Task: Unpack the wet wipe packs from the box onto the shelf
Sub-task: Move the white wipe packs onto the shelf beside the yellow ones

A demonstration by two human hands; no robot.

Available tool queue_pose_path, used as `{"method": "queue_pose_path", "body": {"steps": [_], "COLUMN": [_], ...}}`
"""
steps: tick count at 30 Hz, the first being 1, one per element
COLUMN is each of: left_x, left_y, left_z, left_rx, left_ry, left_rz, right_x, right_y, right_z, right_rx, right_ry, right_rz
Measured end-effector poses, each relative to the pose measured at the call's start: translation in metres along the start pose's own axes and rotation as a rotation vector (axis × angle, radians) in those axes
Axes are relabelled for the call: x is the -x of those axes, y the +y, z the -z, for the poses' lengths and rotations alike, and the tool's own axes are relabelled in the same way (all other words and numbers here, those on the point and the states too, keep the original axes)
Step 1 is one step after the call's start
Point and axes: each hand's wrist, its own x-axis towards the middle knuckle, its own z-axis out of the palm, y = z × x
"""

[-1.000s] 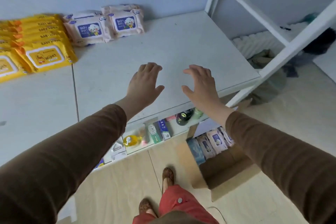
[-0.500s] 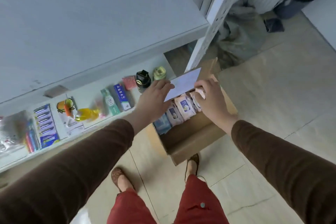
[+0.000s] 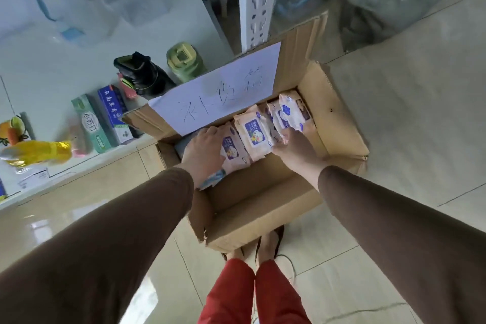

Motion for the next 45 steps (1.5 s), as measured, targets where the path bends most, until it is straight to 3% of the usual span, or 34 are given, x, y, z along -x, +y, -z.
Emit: {"method": "queue_pose_path", "body": {"steps": [12, 15, 20, 26, 29, 33, 40, 45], "left_x": [-0.128, -0.143, -0.150, -0.149, -0.140, -0.119, -0.054, 0.025], "left_y": [-0.019, -0.025, -0.021, -0.005, 0.005, 0.018, 0.035, 0.021], "left_z": [-0.105, -0.114, -0.108, -0.104, -0.105, -0.101, -0.060, 0.007], "left_rx": [-0.350, -0.373, -0.384, -0.518, -0.643, -0.720, -0.439, -0.202], "left_ry": [-0.137, -0.147, -0.243, -0.237, -0.206, -0.260, -0.156, -0.051], "left_rz": [-0.119, -0.189, -0.143, -0.210, -0.216, -0.301, -0.164, -0.058], "right_x": [-0.131, -0.138, -0.146, -0.150, -0.150, -0.137, -0.072, 0.012], "right_y": [0.053, 0.057, 0.061, 0.080, 0.092, 0.099, 0.082, 0.035], "right_z": [-0.115, -0.136, -0.140, -0.117, -0.107, -0.091, -0.042, 0.011], "right_rx": [0.137, 0.192, 0.182, 0.046, -0.159, -0.460, -0.645, -0.616], "right_ry": [0.112, 0.251, 0.257, 0.175, 0.042, 0.025, -0.102, -0.148], "right_rz": [-0.033, -0.020, -0.047, -0.019, -0.090, -0.126, -0.204, -0.126]}}
